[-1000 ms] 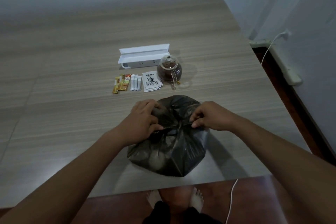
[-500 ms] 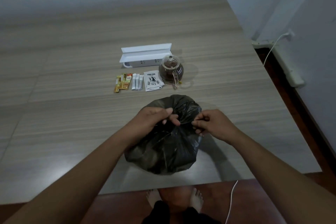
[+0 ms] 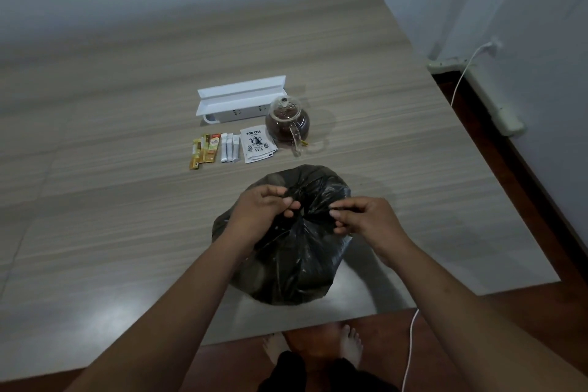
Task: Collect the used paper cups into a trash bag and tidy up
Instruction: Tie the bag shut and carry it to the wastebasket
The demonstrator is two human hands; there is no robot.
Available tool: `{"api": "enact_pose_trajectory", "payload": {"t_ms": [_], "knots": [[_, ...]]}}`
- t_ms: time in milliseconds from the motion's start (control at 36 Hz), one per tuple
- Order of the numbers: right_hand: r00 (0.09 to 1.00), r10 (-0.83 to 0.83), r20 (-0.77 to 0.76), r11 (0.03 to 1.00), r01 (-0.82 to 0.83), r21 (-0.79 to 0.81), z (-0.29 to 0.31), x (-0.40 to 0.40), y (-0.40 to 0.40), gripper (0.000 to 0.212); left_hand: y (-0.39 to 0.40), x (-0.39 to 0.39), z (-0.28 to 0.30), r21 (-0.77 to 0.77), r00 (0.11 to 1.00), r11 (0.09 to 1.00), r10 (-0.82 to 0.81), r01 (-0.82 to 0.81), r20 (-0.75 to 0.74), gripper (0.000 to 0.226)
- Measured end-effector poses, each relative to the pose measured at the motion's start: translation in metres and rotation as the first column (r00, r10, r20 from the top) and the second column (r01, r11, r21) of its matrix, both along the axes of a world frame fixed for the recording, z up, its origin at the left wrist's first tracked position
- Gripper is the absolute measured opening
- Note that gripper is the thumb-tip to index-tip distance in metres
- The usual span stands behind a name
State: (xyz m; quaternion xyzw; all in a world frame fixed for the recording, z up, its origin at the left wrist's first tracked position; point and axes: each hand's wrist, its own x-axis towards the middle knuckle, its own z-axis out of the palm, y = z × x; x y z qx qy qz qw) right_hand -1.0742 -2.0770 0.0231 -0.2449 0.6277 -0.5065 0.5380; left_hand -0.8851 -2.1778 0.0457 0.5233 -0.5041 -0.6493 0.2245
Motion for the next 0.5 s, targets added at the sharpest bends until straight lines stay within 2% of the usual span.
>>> {"api": "enact_pose_trajectory", "payload": {"t_ms": [222,333,500], "knots": [[0.991,0.023,-0.131,0.998,-0.032,-0.059,0.008,0.001,-0.009,0.022,0.001,-0.005,0.005,-0.227,0.951,0.966,-0.046,0.12,0.305,0.01],[0.983,0.011,-0.183,0.995,-0.03,-0.097,0.017,0.003,-0.018,0.021,0.001,-0.011,0.007,-0.291,0.929,0.941,-0.055,0.17,0.365,0.01],[0.98,0.0,-0.197,0.99,-0.027,-0.136,0.029,0.006,-0.034,0.015,-0.001,-0.014,0.009,-0.346,0.815,0.823,-0.221,0.451,0.536,0.014]]}}
